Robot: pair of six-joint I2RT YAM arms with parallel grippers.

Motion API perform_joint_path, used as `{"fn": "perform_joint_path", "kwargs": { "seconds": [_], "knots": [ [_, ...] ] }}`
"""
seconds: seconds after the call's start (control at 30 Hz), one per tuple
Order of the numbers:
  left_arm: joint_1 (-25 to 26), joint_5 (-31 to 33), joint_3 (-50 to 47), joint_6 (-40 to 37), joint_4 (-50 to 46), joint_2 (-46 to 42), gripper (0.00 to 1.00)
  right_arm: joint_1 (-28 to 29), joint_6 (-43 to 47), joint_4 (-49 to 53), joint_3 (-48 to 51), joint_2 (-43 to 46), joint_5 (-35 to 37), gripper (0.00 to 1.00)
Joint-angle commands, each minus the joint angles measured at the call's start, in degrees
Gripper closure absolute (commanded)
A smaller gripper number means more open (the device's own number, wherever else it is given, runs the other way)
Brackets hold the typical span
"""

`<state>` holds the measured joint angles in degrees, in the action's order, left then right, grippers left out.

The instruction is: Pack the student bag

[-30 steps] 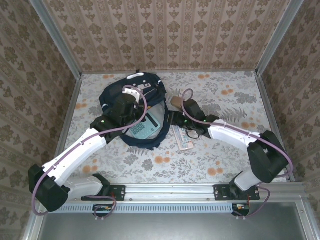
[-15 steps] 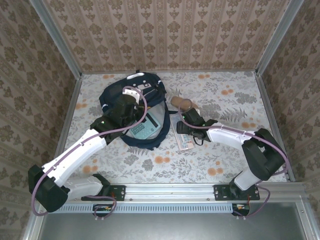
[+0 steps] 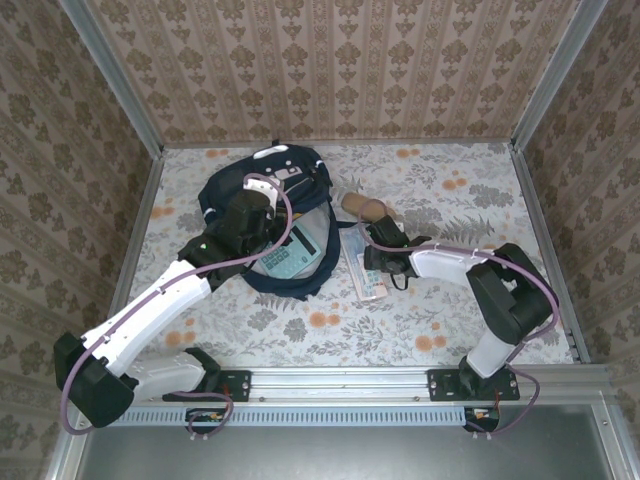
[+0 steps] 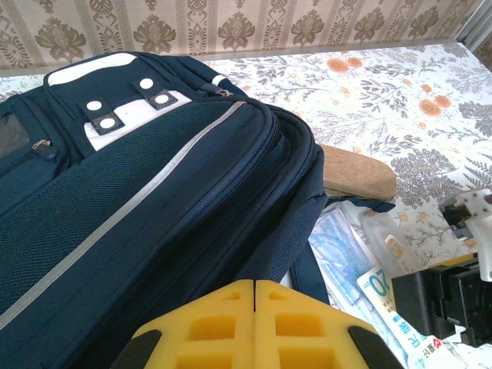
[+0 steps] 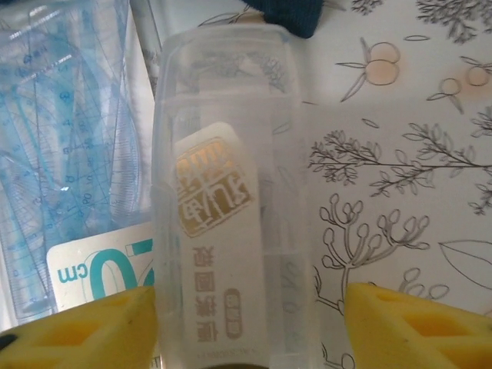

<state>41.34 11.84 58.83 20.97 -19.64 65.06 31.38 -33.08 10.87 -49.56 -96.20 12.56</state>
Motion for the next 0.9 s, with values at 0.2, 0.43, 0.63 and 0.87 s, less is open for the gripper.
{"fn": "perform_joint_path", "kwargs": {
  "seconds": [0.2, 0.43, 0.63, 0.87],
  "knots": [
    [0.5, 0.2, 0.3, -0.8, 3.7, -2.7, 1.0, -0.1, 0.4, -3.0, 1.5, 4.5, -3.0, 0.64],
    [0.5, 0.2, 0.4, -0.8, 3.7, -2.4, 1.0, 3.1, 0.2, -3.2, 1.6, 12.6, -3.9, 0.67],
    [0.5, 0.1, 0.4, -0.8, 3.8, -2.1, 1.0, 5.7, 1.6, -2.9, -5.7, 8.8, -6.8, 0.64],
    [0.5, -0.1, 0.4, -0.9, 3.9, -1.9, 1.0, 7.0, 1.3, -5.5, -14.1, -1.4, -10.3, 0.63]
  ]
}}
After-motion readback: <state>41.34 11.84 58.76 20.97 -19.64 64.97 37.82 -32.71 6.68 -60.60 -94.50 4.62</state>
